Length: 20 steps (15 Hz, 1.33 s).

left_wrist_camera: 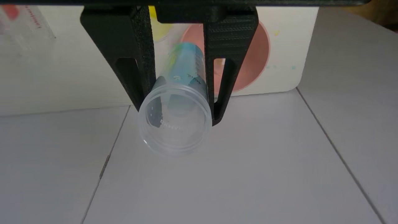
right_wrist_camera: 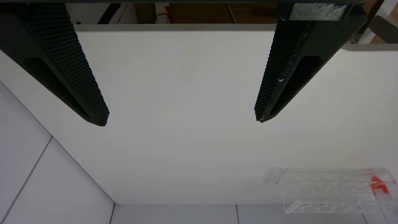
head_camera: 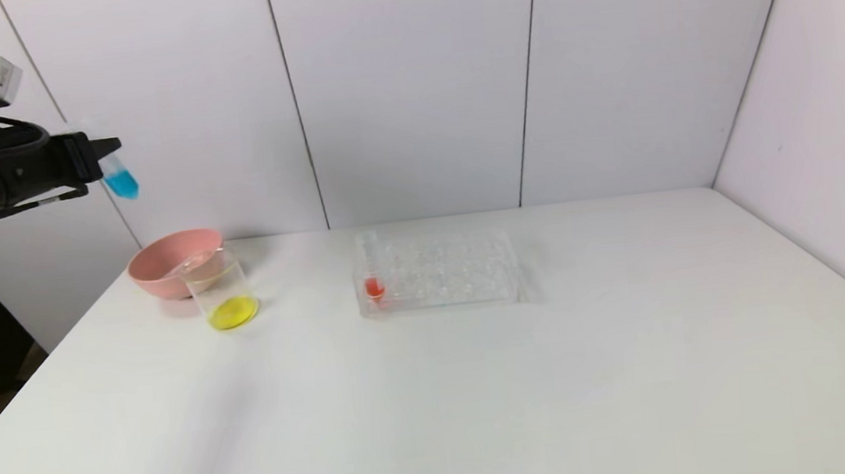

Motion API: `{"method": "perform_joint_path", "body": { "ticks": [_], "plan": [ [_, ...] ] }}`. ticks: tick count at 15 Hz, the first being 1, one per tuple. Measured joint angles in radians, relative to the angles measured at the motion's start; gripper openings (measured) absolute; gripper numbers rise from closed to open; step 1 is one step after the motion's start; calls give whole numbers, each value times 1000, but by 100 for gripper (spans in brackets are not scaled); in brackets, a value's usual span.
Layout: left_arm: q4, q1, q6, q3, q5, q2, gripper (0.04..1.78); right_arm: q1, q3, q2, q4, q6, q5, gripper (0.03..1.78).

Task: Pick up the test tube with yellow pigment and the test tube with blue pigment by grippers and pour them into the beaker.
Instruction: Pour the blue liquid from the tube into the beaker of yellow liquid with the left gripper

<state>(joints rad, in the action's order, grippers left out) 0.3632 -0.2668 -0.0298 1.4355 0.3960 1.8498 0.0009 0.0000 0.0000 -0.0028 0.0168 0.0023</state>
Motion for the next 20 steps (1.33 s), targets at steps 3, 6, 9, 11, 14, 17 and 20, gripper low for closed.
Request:
{"method": "perform_joint_path", "body": {
  "ticks": [3, 6, 9, 11, 14, 17, 20],
  "plan": [
    [-80, -43, -160, 126, 121, 77, 46, 0, 0, 0, 0, 0, 0, 171],
    [-325, -89, -419, 331, 234, 132, 46, 0, 0, 0, 0, 0, 0, 171],
    [-582, -118, -752, 514, 301, 203, 46, 0, 0, 0, 0, 0, 0, 171],
    [-652, -123, -949, 553, 337, 245, 46, 0, 0, 0, 0, 0, 0, 171],
    [-656, -109, -1179, 566, 359, 279, 46, 0, 0, 0, 0, 0, 0, 171],
    [-670, -84, -1374, 567, 365, 294, 46, 0, 0, 0, 0, 0, 0, 171],
    [-717, -57, -1534, 567, 365, 307, 46, 0, 0, 0, 0, 0, 0, 171]
  ]
}}
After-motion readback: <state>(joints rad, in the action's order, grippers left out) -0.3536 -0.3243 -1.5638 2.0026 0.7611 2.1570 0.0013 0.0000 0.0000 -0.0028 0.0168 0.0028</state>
